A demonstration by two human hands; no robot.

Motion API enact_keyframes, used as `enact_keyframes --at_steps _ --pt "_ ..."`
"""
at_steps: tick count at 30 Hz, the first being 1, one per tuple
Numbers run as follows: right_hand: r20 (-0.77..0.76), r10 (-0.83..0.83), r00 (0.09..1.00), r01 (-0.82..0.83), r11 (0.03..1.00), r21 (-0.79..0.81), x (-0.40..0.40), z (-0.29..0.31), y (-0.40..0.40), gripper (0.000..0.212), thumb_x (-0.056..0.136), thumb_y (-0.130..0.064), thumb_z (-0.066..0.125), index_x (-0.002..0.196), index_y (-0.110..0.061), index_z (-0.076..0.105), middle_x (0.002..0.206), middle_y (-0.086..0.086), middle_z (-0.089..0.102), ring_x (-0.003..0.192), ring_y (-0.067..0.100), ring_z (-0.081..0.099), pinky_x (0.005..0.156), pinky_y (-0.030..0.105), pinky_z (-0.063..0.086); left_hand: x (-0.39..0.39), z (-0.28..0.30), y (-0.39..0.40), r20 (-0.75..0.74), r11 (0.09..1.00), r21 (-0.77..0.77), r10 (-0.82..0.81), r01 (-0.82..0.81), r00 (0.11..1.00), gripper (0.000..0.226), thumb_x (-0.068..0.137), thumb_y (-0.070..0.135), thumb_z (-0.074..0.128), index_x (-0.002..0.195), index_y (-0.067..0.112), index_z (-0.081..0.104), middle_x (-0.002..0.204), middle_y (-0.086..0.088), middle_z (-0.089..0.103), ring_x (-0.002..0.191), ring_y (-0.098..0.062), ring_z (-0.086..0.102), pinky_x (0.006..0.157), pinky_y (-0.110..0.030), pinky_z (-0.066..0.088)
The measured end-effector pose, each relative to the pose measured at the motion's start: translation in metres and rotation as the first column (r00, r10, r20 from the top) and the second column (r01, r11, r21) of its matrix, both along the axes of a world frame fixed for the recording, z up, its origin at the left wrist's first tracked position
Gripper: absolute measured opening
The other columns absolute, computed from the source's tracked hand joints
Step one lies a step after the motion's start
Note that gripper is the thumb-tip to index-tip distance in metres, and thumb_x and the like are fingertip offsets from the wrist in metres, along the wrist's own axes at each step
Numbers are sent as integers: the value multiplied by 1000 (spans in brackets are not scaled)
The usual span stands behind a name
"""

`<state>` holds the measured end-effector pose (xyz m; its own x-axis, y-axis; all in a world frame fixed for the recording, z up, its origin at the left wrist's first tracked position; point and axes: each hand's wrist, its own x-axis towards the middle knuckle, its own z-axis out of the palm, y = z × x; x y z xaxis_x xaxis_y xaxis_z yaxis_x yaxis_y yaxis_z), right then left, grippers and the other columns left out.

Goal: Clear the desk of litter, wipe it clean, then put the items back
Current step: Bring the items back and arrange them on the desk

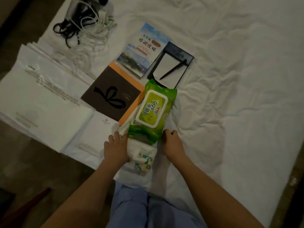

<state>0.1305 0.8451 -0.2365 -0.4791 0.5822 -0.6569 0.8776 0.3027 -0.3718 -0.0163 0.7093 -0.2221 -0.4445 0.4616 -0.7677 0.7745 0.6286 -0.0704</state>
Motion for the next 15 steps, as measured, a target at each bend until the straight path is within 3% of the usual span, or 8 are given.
enact_keyframes --at_steps 5,10,12,15 --pt "12 12 1000 -12 999 -42 11 13 -13 19 96 -13 44 112 -4 49 107 17 44 86 36 52 65 34 33 -3 2 -3 3 998 61 -19 19 1000 67 78 46 65 136 25 37 131 -10 37 119 -29 38 97 -38 36" --pt "-5 -10 1000 10 998 -59 18 51 -18 24 93 -12 48 117 -8 50 109 15 44 91 36 53 71 33 37 2 31 -19 319 948 71 272 -309 908 70 82 36 69 140 15 34 137 -11 47 121 -25 48 94 -28 37" --pt "-34 -3 999 1 998 -55 18 75 -15 29 90 -11 49 120 -10 50 111 15 45 93 36 53 70 30 35 3 56 -27 351 912 118 333 -394 875 51 80 34 70 121 18 44 123 -10 56 105 -22 54 80 -26 37" --pt "-114 25 993 -30 998 -51 9 119 -11 37 89 -13 53 126 -12 48 114 15 45 97 35 53 72 28 35 3 102 -40 374 822 157 464 -548 803 35 79 33 72 100 20 47 106 -6 60 94 -20 56 75 -26 39"
